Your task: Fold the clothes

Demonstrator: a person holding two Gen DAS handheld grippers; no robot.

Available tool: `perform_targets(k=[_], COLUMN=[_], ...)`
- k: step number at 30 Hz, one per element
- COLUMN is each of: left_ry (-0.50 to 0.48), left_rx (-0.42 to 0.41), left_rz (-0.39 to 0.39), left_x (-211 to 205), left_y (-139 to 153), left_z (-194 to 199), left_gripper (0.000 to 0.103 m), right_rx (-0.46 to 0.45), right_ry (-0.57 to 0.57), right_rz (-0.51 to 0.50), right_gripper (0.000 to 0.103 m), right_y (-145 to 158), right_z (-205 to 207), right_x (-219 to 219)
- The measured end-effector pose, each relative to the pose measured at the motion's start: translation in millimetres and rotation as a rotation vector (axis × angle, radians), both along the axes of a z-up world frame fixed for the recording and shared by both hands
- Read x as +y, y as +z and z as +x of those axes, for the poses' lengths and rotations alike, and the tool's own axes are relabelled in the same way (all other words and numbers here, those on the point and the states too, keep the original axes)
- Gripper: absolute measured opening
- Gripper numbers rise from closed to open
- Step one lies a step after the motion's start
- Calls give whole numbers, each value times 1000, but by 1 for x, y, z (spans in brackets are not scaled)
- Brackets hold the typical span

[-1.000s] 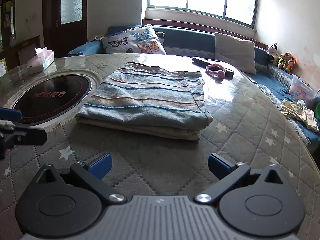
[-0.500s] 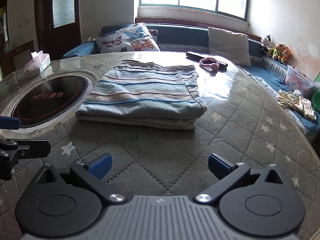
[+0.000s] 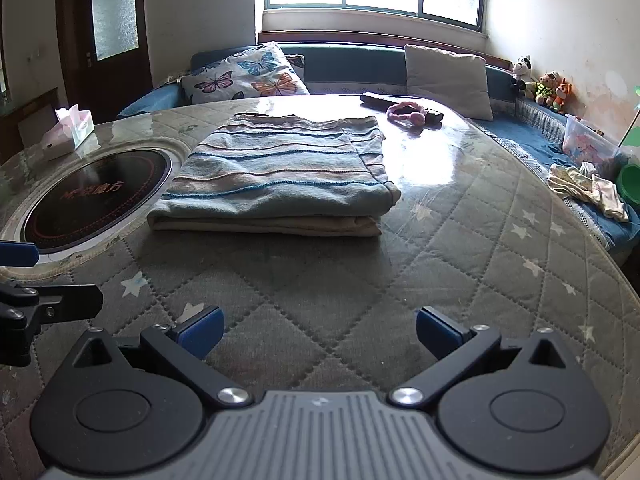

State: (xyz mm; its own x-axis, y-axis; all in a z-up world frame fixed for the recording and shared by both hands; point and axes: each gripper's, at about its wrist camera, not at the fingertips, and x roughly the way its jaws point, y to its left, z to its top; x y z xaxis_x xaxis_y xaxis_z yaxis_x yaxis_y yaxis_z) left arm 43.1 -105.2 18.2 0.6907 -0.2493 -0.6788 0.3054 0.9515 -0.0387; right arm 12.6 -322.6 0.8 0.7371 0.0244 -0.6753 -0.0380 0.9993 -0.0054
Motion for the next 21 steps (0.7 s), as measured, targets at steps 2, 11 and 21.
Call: perform_targets(k=[2, 11, 21], left_ry=[1, 2, -5], left_rx=[2, 16, 23], left_rz=[2, 6, 8], left_x=[0, -2, -5], left_y=[0, -1, -3], left_z=[0, -1, -1], left_gripper=[103, 103, 103], right_rx=[1, 3, 5], right_ry=[-1, -4, -2], right_rz=[2, 9, 14], right_gripper=[103, 103, 103], right_y=[-1, -1, -1], right_z=[-1, -1, -1], right_x=[-1, 0, 0])
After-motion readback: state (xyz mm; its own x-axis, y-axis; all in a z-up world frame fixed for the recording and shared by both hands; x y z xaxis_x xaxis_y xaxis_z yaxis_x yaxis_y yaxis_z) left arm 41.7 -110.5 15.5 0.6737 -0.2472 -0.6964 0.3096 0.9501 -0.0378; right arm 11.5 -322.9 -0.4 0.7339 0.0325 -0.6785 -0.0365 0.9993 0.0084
